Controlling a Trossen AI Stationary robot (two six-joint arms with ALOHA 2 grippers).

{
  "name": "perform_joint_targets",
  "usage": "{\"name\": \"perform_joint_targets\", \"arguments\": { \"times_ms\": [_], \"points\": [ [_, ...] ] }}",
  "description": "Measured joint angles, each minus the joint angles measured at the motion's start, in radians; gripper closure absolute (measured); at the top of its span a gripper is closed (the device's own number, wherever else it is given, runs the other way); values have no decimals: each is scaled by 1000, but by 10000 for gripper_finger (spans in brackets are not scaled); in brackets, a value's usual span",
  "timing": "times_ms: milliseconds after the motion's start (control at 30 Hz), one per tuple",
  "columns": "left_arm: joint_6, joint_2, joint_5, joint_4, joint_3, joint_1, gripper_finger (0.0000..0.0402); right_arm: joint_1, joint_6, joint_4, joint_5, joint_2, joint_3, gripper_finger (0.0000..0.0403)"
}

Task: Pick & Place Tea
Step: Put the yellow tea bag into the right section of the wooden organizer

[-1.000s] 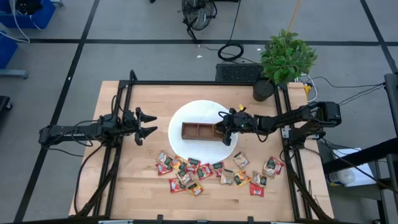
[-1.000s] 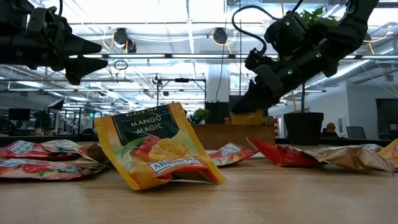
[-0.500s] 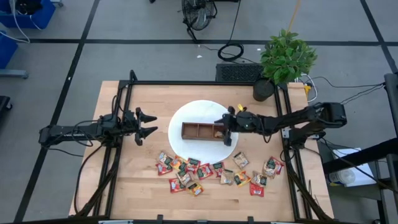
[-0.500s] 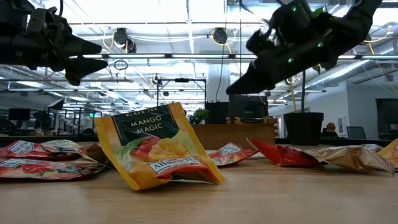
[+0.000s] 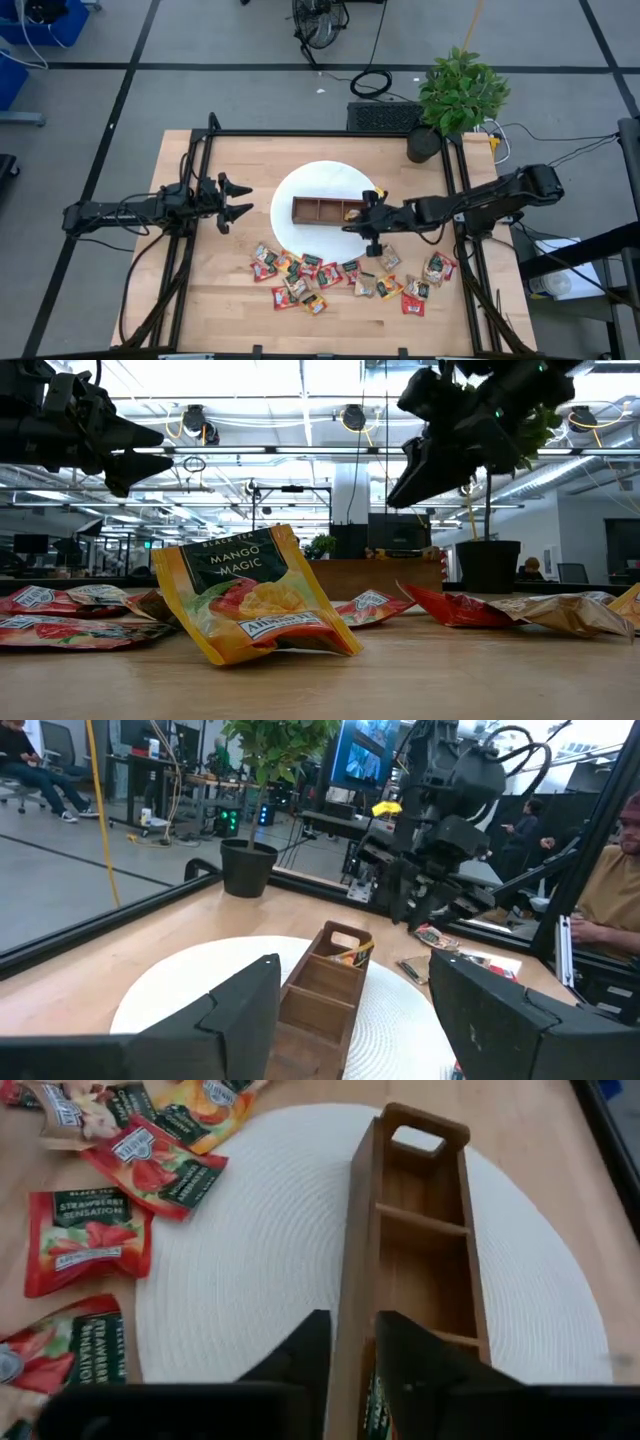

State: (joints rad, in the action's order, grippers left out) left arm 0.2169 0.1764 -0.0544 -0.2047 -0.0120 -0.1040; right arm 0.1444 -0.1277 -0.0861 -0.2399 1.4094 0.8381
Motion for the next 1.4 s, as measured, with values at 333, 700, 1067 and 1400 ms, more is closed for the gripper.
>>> {"name": "perform_joint_targets", "arguments": {
  "times_ms": [333, 700, 1067, 1400],
  "points": [
    [2, 0, 0, -1, 0, 0, 149, -19, 55, -91, 1, 93, 23, 199],
    [1, 0, 0, 0, 0, 0, 149, -59, 53, -91, -20, 123, 23, 237],
    [0, 0, 0, 0, 0, 0, 149, -99, 53, -121, 37, 123, 22, 296],
    [0, 0, 0, 0, 0, 0, 149, -99, 52, -121, 35, 123, 22, 366]
  ]
}}
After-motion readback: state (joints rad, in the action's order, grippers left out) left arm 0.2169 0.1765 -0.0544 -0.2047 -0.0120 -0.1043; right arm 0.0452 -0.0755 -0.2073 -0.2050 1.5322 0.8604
